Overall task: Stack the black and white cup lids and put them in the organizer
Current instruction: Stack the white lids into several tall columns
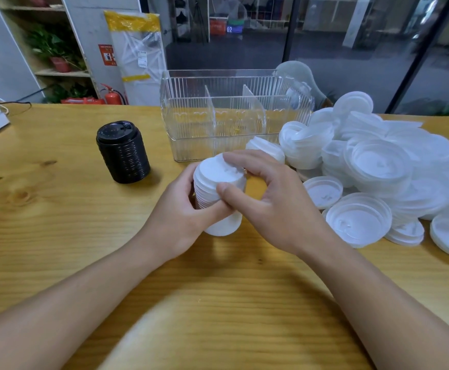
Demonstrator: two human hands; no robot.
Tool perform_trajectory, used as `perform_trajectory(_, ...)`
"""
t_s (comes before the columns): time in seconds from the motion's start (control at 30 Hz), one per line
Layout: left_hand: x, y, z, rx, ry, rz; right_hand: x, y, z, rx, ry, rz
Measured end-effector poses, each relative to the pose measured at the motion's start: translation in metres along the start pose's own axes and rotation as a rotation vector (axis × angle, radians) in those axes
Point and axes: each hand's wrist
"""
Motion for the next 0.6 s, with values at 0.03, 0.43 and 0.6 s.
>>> perform_trajectory(0.03, 0.0004, 0.0001, 0.0, 0.003, 0.0, -0.002, 0.0002, -0.0006, -0.0005, 0.004, 0.003, 0.003)
perform_trajectory(0.43, 0.0032, 0.0012, -0.0006, -0.01, -0.012, 0.005, 0.003, -0.0037, 0.0004, -0.035, 0.061, 0.079)
perform_trajectory(0.6, 0.0036, 0.0009, 0.0002, -0.002, -0.004, 0.014, 0.0044, -0.0034, 0.003, -0.039, 0.097, 0.1)
Point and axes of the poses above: each hand's wrist, its own x-axis towards the middle knuckle, its own z-axis out of the back of the hand, y = z × x, and after that the axes turned 15 degrees about -y, right-handed
